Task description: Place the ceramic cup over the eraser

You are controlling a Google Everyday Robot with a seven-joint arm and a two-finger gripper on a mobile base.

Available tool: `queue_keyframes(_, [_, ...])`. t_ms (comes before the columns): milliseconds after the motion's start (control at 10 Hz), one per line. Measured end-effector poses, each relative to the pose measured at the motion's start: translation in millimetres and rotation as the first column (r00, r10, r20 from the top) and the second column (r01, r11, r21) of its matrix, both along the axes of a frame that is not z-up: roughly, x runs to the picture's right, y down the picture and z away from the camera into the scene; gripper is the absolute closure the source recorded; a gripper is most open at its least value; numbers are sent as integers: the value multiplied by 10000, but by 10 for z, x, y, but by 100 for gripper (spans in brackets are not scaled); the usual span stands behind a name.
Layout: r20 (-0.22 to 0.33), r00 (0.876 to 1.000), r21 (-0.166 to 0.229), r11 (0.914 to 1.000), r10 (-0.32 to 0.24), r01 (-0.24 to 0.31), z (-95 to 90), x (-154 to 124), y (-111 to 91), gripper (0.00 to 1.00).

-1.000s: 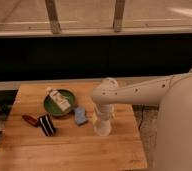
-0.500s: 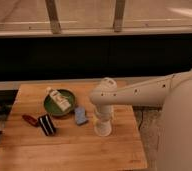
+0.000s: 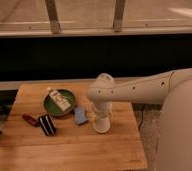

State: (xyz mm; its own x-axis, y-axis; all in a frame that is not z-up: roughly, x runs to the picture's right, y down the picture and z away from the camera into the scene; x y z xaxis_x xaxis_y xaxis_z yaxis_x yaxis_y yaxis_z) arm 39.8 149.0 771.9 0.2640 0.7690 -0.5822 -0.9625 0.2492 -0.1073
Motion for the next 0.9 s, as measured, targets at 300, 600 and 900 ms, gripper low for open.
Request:
queue_keyframes(300, [-17,9976,472,9965,-694,694,-223,-89,-358,98])
queue_keyframes(600, [-236,9896,1048,9841,-1416,1433,-521,-168,-763,98])
queue_keyframes(900, [-235,9765,1636,9627,-2144,2154,-739,-334,-1179,98])
